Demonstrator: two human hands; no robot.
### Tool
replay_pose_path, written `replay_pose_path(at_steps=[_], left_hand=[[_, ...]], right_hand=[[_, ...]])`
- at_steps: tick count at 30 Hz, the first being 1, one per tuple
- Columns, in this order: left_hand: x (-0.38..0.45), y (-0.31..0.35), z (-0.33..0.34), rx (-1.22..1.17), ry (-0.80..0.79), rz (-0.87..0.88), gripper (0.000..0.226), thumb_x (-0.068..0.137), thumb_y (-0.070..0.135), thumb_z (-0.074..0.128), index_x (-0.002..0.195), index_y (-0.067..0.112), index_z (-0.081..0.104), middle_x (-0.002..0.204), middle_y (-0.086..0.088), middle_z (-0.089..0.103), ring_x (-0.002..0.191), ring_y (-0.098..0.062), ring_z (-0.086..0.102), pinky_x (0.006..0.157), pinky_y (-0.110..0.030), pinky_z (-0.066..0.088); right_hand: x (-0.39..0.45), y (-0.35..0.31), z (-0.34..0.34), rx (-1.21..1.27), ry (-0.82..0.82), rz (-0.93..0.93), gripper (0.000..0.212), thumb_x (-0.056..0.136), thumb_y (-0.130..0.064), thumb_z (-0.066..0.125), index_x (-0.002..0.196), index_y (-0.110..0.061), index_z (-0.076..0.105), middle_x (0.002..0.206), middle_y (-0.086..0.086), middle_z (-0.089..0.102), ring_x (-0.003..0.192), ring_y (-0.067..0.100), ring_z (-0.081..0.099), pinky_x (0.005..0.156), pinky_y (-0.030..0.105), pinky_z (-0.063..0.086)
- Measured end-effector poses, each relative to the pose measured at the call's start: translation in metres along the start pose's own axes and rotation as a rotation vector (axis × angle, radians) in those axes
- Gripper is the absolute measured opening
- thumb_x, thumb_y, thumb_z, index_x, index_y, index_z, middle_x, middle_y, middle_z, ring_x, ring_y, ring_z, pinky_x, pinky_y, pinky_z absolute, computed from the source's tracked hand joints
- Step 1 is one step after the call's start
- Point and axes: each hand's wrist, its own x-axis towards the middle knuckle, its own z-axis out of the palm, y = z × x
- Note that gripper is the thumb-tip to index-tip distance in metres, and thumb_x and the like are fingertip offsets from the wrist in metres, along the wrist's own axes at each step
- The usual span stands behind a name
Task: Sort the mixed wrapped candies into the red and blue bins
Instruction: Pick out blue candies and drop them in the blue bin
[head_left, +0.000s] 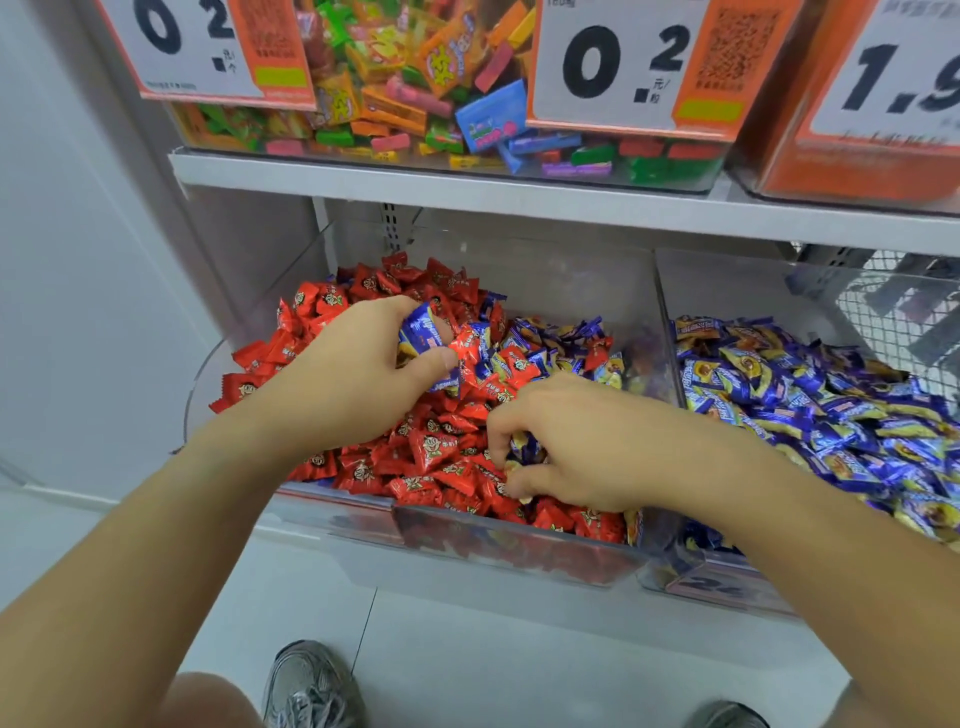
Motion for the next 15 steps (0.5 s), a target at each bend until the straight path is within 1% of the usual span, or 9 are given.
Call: replay_pose_path(at_steps=[2, 5, 6, 7, 8, 10, 12, 14, 15], left_hand=[[0.000, 0.005, 0.002, -0.026, 0.009, -0.006, 0.022, 0.094, 0.035, 0.061, 0.093, 0.013, 0.063, 0.060, -0.006, 0.057, 0.042, -0.005, 0.044, 0.045, -0.014, 0.035], [0.001, 0.018, 0.005, -0.164, 0.048, -0.003, 0.016, 0.096, 0.026, 0.061, 0.093, 0.010, 0.061, 0.061, 0.005, 0.062, 0.045, 0.002, 0.057, 0.047, -0.010, 0.040], [0.002, 0.024, 0.008, -0.226, 0.044, 0.007, 0.014, 0.096, 0.024, 0.060, 0.095, 0.010, 0.061, 0.066, 0.002, 0.067, 0.052, -0.001, 0.064, 0.052, -0.016, 0.048], [0.003, 0.029, 0.011, -0.286, 0.032, 0.026, 0.013, 0.096, 0.023, 0.060, 0.097, 0.011, 0.061, 0.073, -0.002, 0.071, 0.061, -0.007, 0.070, 0.063, -0.029, 0.056], [0.004, 0.036, 0.015, -0.334, 0.018, 0.048, 0.011, 0.096, 0.022, 0.060, 0.098, 0.012, 0.060, 0.077, -0.005, 0.073, 0.068, -0.015, 0.073, 0.072, -0.040, 0.058], [0.007, 0.051, 0.026, -0.407, -0.012, 0.087, 0.005, 0.096, 0.019, 0.060, 0.097, 0.014, 0.060, 0.076, -0.007, 0.073, 0.074, -0.023, 0.073, 0.077, -0.048, 0.057], [0.010, 0.068, 0.039, -0.468, -0.024, 0.124, 0.004, 0.095, 0.015, 0.062, 0.097, 0.012, 0.061, 0.069, -0.005, 0.071, 0.074, -0.020, 0.073, 0.078, -0.040, 0.058], [0.015, 0.087, 0.053, -0.496, -0.020, 0.179, 0.004, 0.094, 0.011, 0.063, 0.098, 0.009, 0.062, 0.068, -0.001, 0.069, 0.070, -0.017, 0.071, 0.071, -0.028, 0.057], [0.019, 0.097, 0.060, -0.513, -0.020, 0.202, 0.005, 0.094, 0.009, 0.063, 0.099, 0.008, 0.062, 0.071, -0.002, 0.069, 0.069, -0.017, 0.070, 0.069, -0.027, 0.056]], right_hand=[[-0.007, 0.001, -0.007, 0.062, 0.062, 0.002, 0.015, 0.090, -0.043, 0.068, 0.093, -0.032, 0.058, 0.093, -0.008, 0.061, 0.090, 0.008, 0.052, 0.083, 0.037, 0.046], [-0.029, 0.001, -0.027, 0.194, 0.343, 0.044, 0.021, 0.091, -0.049, 0.062, 0.088, -0.032, 0.050, 0.076, -0.013, 0.058, 0.072, -0.003, 0.053, 0.064, 0.020, 0.038], [-0.039, 0.003, -0.033, 0.245, 0.420, 0.079, 0.023, 0.090, -0.051, 0.060, 0.087, -0.032, 0.049, 0.067, -0.013, 0.058, 0.064, -0.003, 0.053, 0.059, 0.018, 0.037], [-0.050, 0.007, -0.038, 0.285, 0.473, 0.116, 0.025, 0.089, -0.054, 0.057, 0.086, -0.032, 0.048, 0.066, -0.014, 0.060, 0.059, 0.000, 0.054, 0.055, 0.019, 0.038], [-0.061, 0.014, -0.040, 0.305, 0.507, 0.151, 0.026, 0.088, -0.057, 0.055, 0.086, -0.032, 0.047, 0.068, -0.015, 0.063, 0.055, 0.005, 0.054, 0.053, 0.022, 0.037], [-0.080, 0.035, -0.039, 0.333, 0.540, 0.228, 0.025, 0.088, -0.055, 0.056, 0.089, -0.032, 0.047, 0.065, -0.003, 0.065, 0.044, 0.011, 0.050, 0.049, 0.026, 0.034], [-0.095, 0.058, -0.033, 0.428, 0.558, 0.317, 0.018, 0.090, -0.044, 0.060, 0.093, -0.032, 0.048, 0.061, 0.003, 0.065, 0.040, 0.016, 0.045, 0.047, 0.026, 0.035], [-0.105, 0.076, -0.027, 0.495, 0.599, 0.389, 0.014, 0.092, -0.034, 0.063, 0.096, -0.032, 0.050, 0.060, -0.002, 0.063, 0.039, 0.019, 0.044, 0.046, 0.028, 0.035], [-0.109, 0.082, -0.026, 0.490, 0.622, 0.412, 0.013, 0.093, -0.030, 0.063, 0.096, -0.033, 0.051, 0.062, -0.003, 0.064, 0.039, 0.022, 0.046, 0.045, 0.030, 0.035]])
